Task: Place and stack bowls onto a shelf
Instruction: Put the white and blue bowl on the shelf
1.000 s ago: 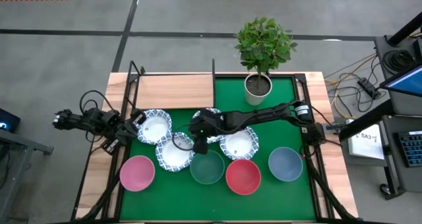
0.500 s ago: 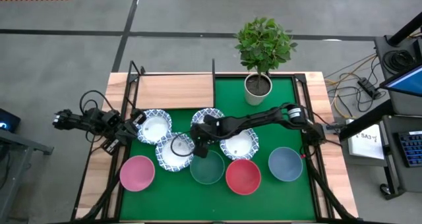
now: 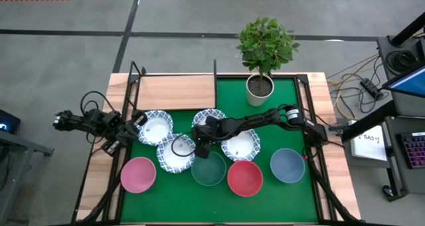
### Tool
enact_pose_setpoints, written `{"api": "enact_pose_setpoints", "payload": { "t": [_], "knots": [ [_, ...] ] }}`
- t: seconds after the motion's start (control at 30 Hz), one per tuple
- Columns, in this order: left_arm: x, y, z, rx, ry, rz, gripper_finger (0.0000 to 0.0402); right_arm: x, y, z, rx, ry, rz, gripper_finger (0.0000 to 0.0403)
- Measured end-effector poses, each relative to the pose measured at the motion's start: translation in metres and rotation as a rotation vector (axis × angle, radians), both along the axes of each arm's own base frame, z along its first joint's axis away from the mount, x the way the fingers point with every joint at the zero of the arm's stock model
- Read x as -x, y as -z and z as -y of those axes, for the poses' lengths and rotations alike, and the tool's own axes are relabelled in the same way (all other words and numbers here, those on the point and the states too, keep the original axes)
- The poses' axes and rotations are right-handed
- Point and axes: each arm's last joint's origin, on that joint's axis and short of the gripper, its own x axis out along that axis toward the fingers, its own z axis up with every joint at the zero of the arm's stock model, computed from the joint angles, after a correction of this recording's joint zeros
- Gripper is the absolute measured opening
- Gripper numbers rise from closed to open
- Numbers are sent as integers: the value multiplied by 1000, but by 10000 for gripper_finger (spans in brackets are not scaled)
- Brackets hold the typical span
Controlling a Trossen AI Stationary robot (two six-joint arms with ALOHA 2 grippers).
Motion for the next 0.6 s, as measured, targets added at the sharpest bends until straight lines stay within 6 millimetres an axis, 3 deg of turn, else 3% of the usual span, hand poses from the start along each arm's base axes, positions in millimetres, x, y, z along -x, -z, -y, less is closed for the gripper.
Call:
{"api": "enact_pose_setpoints", "payload": {
  "t": [0.33, 0.6],
  "knots": [
    [0, 0, 0, 2, 2, -2, 0, 1, -6, 0, -5, 16, 10, 24],
    [0, 0, 0, 2, 2, -2, 0, 6, -36, -4, -4, -13, 55, 13]
  ]
}}
